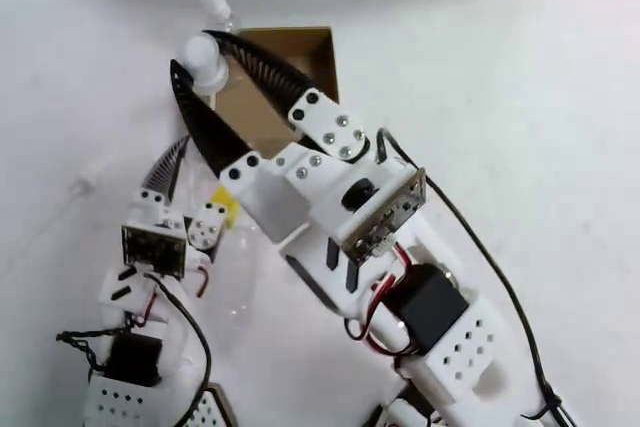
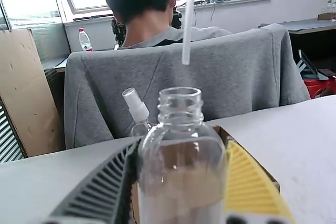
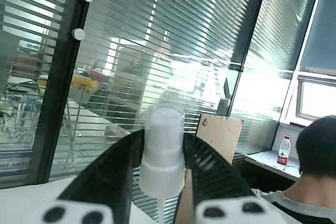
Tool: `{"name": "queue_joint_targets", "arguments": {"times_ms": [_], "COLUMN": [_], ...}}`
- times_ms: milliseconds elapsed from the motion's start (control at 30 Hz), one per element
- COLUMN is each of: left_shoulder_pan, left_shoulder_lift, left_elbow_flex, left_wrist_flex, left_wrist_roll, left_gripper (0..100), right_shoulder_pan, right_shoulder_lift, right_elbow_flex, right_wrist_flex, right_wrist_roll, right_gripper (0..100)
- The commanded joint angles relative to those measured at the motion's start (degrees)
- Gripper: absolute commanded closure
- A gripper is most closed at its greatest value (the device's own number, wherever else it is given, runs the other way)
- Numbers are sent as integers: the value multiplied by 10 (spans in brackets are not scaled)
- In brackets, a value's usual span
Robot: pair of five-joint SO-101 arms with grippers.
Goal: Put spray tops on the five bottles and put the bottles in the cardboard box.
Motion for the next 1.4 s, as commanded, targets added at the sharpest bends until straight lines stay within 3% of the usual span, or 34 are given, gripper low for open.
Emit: {"name": "queue_joint_targets", "arguments": {"times_ms": [0,600,933,1367], "left_shoulder_pan": [6,5,4,4], "left_shoulder_lift": [-9,-9,-9,-9], "left_elbow_flex": [-5,-4,-4,-4], "left_wrist_flex": [-13,-12,-12,-12], "left_wrist_roll": [-8,-7,-7,-7], "left_gripper": [969,969,969,969], "right_shoulder_pan": [-11,-10,-10,-10], "right_shoulder_lift": [2,62,63,135], "right_elbow_flex": [-18,-20,-113,-160], "right_wrist_flex": [6,7,193,241], "right_wrist_roll": [8,8,8,3], "right_gripper": [982,982,982,982]}}
